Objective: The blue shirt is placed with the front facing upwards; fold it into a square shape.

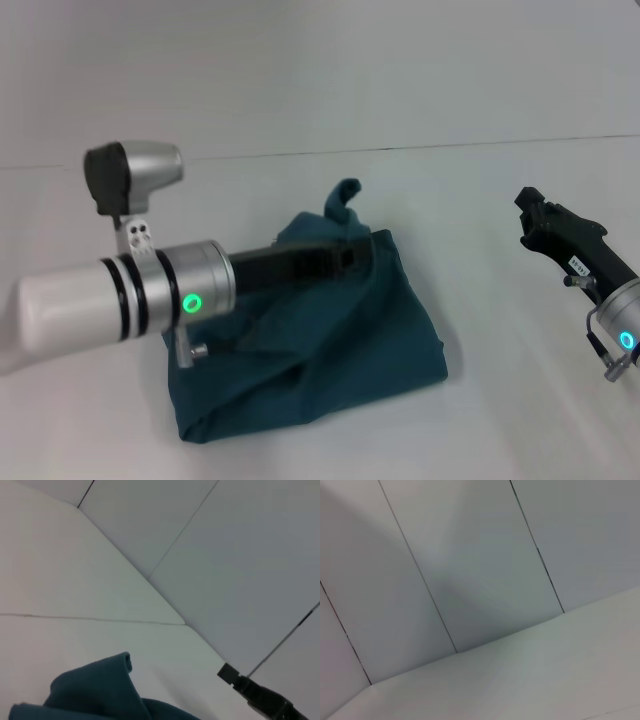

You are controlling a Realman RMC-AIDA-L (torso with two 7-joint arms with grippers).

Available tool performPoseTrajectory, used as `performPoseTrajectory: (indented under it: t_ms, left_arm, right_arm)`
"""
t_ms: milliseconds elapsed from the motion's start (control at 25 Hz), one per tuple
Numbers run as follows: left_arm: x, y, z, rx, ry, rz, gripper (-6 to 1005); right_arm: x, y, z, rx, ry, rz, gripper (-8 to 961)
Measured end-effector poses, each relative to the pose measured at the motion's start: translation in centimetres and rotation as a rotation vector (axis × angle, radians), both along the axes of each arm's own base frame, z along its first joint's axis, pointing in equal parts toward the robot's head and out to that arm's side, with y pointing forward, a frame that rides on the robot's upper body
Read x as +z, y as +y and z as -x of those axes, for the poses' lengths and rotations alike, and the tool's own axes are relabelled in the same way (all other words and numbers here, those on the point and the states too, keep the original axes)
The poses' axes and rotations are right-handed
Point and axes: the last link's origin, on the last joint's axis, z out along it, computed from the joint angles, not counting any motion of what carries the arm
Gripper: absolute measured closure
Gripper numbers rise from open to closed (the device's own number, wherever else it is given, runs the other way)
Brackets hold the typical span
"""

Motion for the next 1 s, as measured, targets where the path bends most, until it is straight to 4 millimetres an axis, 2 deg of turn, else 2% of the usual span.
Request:
performPoseTrajectory:
  t_ms: [400, 560, 680, 800, 880, 1000]
  left_arm:
    - [-2.7, -1.7, -1.5, -0.075, -0.038, 0.061, 875]
    - [-2.7, -2.4, -2.3, -0.14, -0.061, 0.052, 873]
    - [-1.2, -2.8, -2.4, -0.222, -0.114, -0.043, 777]
    - [1.5, -2.8, -1.1, -0.261, -0.168, -0.209, 680]
    - [3.4, -3.0, 0.8, -0.258, -0.19, -0.338, 580]
    - [4.8, -3.5, 3.7, -0.213, -0.209, -0.462, 430]
  right_arm:
    - [0.0, 0.0, -0.1, -0.003, 0.005, 0.0, 954]
    - [0.1, 0.0, -0.1, -0.008, 0.017, 0.002, 955]
    - [0.4, -0.1, 0.1, 0.015, 0.021, -0.009, 955]
    - [0.8, -0.7, 0.6, 0.084, 0.024, -0.023, 955]
    - [1.0, -1.2, 1.2, 0.153, 0.018, -0.022, 955]
    - [0.6, -1.8, 2.4, 0.257, 0.007, 0.022, 955]
